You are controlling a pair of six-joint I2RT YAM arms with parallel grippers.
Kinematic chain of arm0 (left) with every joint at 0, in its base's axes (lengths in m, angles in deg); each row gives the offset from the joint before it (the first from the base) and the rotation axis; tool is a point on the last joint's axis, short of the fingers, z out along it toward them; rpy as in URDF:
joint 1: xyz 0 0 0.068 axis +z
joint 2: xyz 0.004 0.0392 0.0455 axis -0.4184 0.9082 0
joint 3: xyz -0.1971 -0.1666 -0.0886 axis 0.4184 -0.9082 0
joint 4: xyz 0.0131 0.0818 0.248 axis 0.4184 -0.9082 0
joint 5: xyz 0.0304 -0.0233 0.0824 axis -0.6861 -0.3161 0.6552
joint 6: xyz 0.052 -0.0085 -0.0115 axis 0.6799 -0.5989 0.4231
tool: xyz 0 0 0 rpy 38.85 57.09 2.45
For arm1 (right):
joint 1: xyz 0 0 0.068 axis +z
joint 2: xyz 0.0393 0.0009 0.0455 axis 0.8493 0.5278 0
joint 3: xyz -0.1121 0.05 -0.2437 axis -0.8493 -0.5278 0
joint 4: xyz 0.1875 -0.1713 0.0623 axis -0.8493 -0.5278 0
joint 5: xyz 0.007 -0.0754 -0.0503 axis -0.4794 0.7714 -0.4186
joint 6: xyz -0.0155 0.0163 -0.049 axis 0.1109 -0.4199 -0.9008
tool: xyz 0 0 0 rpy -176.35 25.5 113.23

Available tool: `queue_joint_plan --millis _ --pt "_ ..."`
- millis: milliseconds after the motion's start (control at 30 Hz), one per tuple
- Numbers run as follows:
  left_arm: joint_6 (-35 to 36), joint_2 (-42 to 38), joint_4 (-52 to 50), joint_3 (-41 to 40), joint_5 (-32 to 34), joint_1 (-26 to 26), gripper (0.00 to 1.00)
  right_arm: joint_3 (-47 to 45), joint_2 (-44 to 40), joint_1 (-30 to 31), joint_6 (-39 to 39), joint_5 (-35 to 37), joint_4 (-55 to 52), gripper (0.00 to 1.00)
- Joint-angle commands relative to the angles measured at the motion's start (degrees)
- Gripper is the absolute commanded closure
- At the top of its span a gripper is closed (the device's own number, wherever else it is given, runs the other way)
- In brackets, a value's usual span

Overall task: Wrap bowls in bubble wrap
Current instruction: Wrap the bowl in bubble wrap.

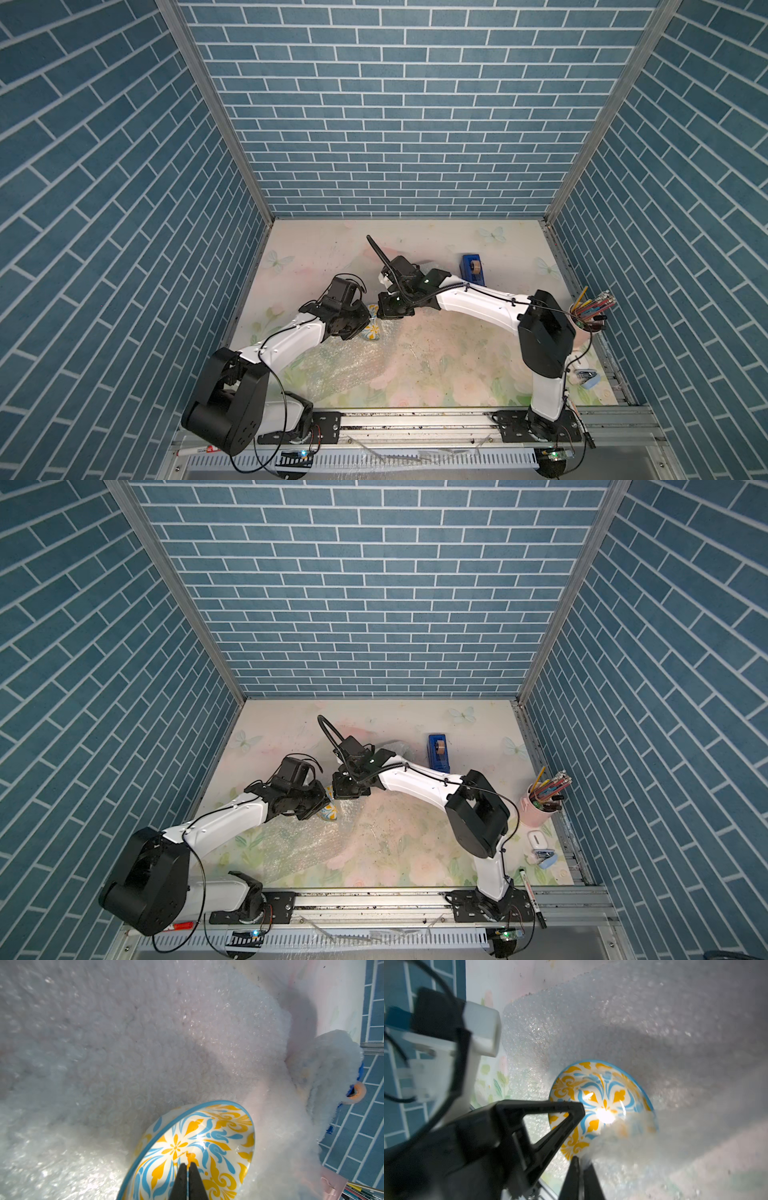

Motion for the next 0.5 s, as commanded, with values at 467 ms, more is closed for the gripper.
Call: queue_joint_plan --millis 467 --pt "-6.9 -3.0 7.3 -6.2 -0.6 -2.4 0.93 9.7 11.3 -0.9 2.7 -2.0 -4.0 0.69"
